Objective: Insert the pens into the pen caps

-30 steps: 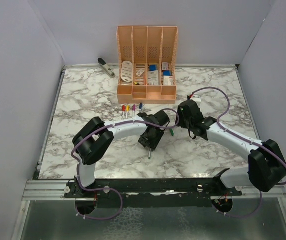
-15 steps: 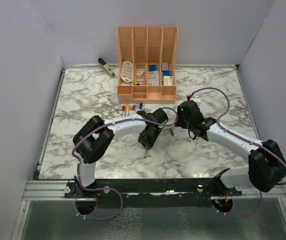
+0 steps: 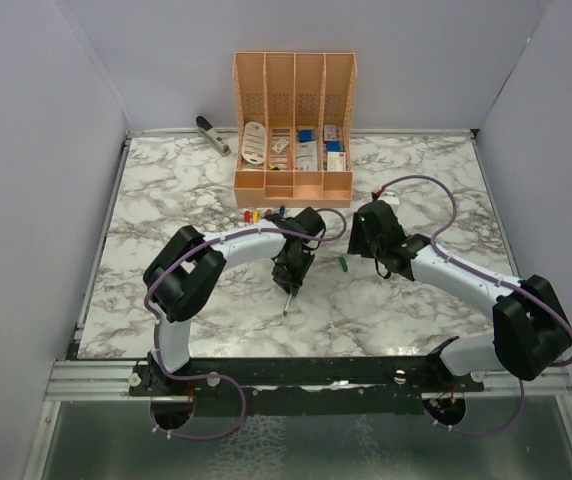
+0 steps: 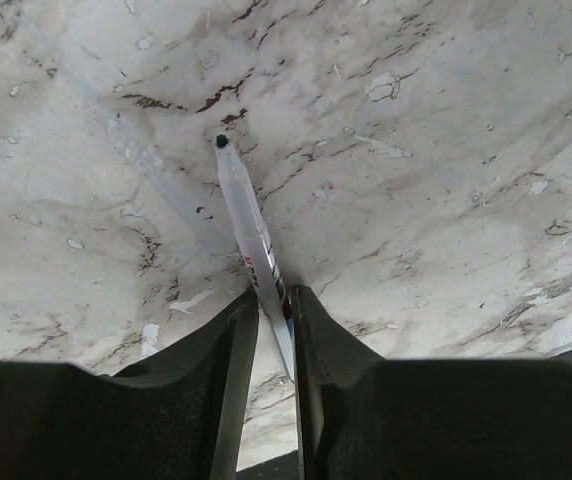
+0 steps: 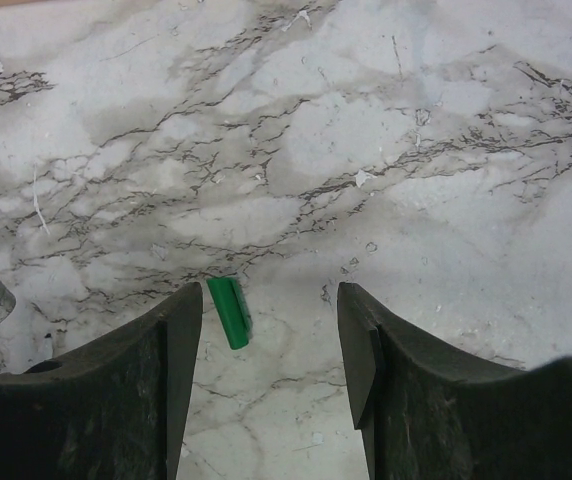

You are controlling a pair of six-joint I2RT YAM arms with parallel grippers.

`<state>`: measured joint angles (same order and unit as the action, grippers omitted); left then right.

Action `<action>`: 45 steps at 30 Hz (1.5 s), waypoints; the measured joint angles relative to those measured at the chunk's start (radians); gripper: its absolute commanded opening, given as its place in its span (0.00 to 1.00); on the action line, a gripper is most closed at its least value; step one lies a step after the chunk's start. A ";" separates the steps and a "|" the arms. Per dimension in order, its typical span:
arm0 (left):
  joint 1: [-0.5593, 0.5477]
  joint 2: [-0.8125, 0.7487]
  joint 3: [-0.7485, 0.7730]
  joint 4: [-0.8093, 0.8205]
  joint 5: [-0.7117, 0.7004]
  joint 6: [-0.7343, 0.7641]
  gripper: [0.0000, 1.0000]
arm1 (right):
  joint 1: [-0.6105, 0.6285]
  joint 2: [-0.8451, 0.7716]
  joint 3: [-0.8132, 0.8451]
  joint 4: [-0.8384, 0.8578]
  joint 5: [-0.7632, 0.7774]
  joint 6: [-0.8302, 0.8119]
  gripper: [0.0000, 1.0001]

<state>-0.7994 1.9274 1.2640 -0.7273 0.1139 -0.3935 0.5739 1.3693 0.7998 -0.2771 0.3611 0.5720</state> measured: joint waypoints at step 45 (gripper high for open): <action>0.075 -0.105 -0.027 -0.024 -0.314 0.064 0.00 | 0.000 0.135 -0.049 0.099 -0.179 -0.109 0.40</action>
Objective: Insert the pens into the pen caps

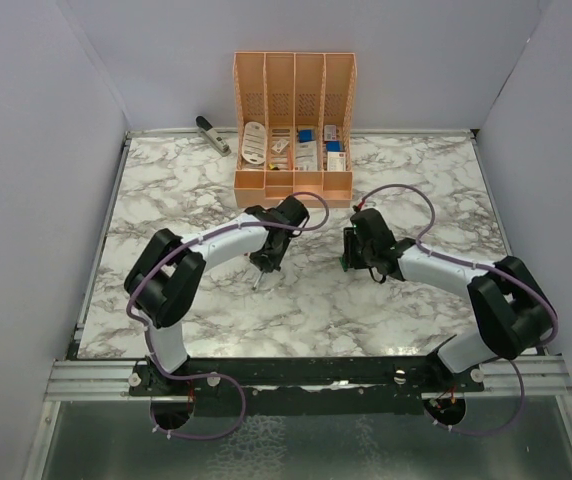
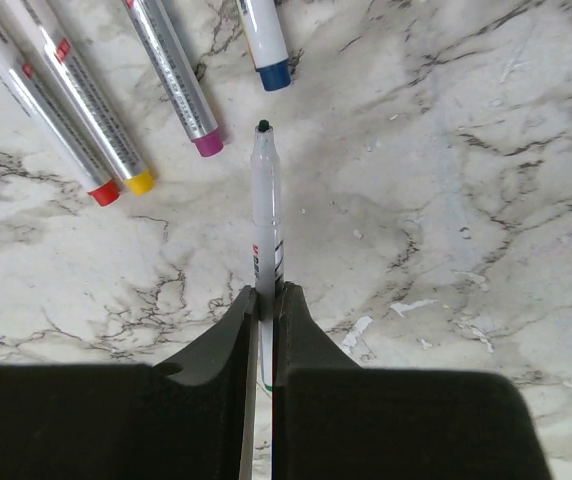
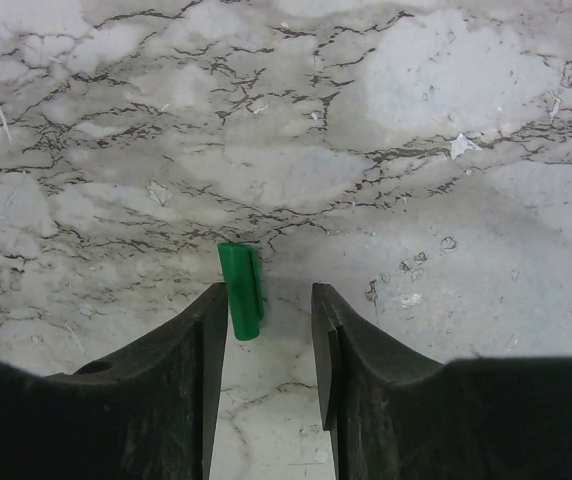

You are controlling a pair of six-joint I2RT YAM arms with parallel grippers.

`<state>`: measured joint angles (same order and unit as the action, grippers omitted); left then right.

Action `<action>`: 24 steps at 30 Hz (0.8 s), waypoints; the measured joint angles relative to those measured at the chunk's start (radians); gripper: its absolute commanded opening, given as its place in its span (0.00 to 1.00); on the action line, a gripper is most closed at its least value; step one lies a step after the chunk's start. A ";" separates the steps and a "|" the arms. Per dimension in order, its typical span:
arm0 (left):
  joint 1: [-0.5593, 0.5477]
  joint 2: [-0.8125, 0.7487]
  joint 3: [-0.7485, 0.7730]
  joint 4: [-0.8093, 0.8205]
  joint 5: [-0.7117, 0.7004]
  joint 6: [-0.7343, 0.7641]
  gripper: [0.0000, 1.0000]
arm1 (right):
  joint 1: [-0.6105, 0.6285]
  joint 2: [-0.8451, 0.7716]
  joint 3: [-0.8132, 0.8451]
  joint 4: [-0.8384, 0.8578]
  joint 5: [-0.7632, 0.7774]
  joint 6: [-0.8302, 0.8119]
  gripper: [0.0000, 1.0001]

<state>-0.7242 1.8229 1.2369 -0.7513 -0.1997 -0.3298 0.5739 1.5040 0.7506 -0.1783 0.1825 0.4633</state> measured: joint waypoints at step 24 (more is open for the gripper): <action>0.065 -0.250 0.082 0.048 0.046 -0.006 0.00 | 0.076 0.129 0.088 -0.012 0.025 -0.073 0.31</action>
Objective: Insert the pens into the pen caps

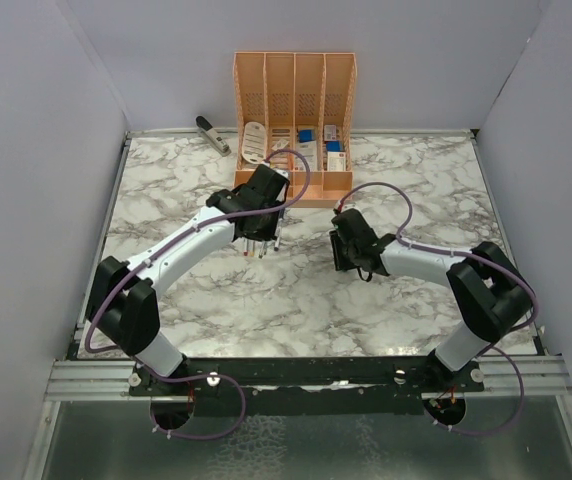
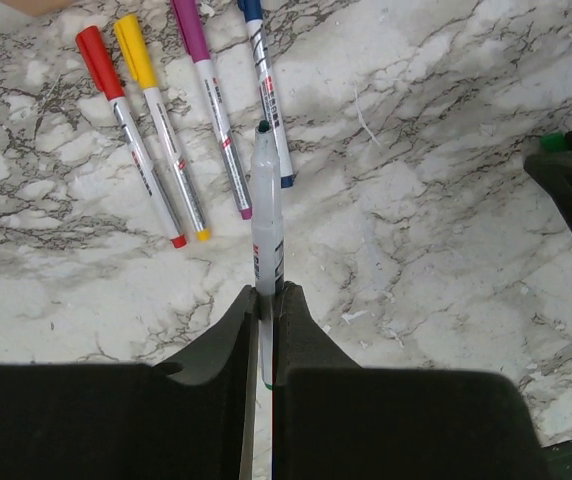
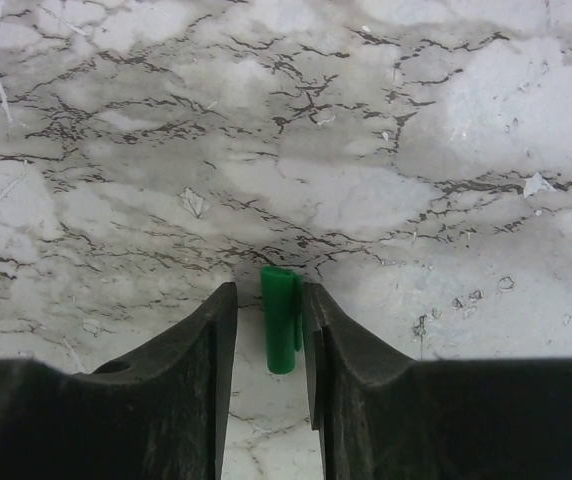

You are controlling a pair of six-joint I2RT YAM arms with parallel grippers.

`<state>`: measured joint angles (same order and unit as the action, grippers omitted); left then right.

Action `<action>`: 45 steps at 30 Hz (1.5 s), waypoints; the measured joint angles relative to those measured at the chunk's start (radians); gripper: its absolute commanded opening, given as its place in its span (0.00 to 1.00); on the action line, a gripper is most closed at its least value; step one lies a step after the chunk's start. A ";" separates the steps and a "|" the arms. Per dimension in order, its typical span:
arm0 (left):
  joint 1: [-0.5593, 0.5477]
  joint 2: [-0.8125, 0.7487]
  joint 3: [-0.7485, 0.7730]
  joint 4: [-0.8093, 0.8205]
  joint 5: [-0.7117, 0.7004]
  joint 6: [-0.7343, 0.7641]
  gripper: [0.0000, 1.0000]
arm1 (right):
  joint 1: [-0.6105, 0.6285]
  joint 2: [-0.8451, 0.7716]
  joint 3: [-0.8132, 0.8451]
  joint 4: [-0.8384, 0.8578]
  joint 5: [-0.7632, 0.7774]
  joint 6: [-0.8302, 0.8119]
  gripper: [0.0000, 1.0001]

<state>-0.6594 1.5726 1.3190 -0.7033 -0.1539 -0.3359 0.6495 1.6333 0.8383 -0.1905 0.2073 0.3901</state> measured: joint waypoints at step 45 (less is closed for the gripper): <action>0.064 -0.346 -0.590 1.021 0.649 -0.113 0.00 | 0.008 -0.691 -0.226 0.476 0.030 0.040 0.01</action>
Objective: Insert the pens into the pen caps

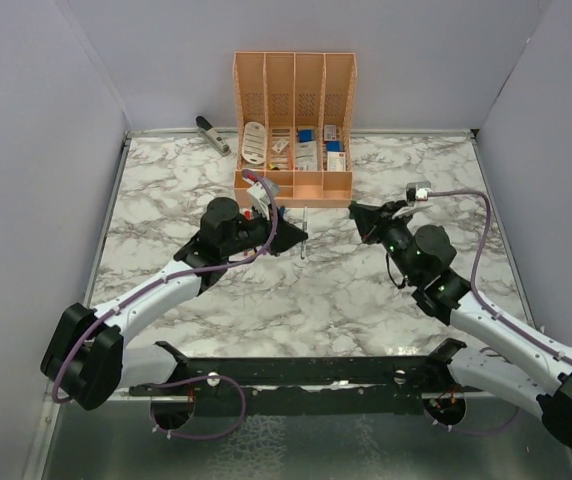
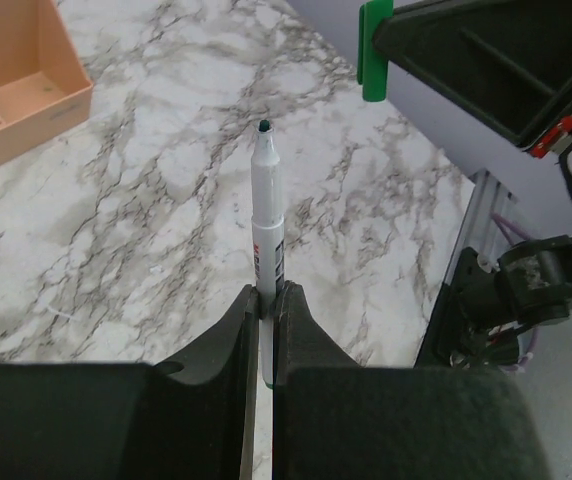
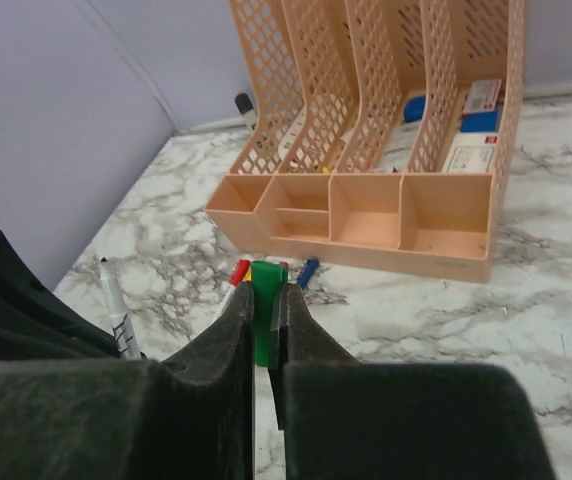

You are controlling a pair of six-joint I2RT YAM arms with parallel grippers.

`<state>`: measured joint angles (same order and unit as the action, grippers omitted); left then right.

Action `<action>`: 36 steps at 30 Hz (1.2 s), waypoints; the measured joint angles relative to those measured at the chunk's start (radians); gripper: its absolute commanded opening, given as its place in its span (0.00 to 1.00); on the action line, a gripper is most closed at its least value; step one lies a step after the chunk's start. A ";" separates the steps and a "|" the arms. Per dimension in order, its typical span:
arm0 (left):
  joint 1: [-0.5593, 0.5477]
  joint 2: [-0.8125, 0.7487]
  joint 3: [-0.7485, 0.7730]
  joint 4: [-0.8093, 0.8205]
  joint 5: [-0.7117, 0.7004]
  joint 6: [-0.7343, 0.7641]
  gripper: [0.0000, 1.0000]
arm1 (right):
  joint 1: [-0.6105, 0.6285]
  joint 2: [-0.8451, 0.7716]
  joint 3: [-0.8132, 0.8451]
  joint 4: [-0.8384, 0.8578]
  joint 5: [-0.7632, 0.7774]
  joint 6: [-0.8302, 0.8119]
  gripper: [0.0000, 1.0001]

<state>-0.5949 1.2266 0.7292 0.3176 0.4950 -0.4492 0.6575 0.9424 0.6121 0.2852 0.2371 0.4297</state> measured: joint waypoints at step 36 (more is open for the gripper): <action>-0.010 0.097 0.045 0.235 0.306 -0.117 0.00 | 0.000 0.085 -0.021 0.450 -0.316 0.075 0.01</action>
<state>-0.6044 1.3239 0.7742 0.5522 0.8005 -0.5667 0.6575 1.0275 0.5915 0.7353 -0.0788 0.5049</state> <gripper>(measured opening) 0.057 0.042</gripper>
